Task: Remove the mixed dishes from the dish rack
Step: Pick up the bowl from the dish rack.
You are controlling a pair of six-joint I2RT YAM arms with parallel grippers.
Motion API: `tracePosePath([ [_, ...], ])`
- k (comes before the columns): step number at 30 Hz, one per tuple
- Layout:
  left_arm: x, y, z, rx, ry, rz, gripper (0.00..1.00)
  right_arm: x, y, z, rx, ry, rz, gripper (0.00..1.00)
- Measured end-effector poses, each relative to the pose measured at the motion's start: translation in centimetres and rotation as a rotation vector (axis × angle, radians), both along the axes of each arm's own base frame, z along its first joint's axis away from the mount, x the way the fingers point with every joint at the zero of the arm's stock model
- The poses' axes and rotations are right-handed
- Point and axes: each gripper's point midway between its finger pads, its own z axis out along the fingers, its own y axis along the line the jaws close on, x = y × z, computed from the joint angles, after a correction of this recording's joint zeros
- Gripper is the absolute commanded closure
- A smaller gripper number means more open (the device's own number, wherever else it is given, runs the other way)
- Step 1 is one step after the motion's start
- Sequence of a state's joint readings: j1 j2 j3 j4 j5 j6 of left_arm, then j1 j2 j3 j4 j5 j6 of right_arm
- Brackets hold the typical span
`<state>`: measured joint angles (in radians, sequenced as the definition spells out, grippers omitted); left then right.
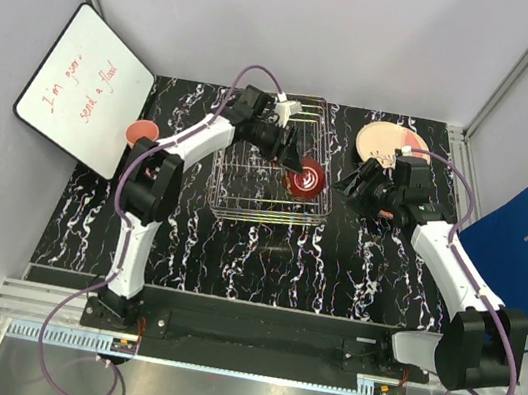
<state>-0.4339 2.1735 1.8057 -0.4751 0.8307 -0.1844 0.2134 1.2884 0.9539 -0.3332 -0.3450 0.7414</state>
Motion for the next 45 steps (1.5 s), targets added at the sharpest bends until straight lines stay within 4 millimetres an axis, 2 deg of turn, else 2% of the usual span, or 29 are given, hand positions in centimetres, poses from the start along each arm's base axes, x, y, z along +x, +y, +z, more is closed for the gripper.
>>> tracePosePath([
  [3, 0.9, 0.8, 1.4, 0.023, -0.051, 0.047, 1.00, 0.0, 0.0, 0.0, 0.000, 0.000, -0.001, 0.30],
  [10, 1.2, 1.7, 3.8, 0.067, -0.119, 0.106, 1.00, 0.0, 0.0, 0.0, -0.001, 0.000, -0.002, 0.30],
  [22, 2.6, 3.7, 4.3, 0.182, -0.205, 0.205, 1.00, 0.5, 0.1, 0.2, 0.010, -0.015, -0.003, 0.31],
  [35, 3.2, 5.3, 7.4, 0.206, -0.297, 0.270, 1.00, 0.9, 0.5, 0.2, 0.031, -0.018, -0.001, 0.31],
  [45, 3.8, 8.9, 7.5, 0.407, -0.426, 0.409, 1.00, 1.4, 0.6, -0.7, 0.031, -0.005, -0.002, 0.31],
])
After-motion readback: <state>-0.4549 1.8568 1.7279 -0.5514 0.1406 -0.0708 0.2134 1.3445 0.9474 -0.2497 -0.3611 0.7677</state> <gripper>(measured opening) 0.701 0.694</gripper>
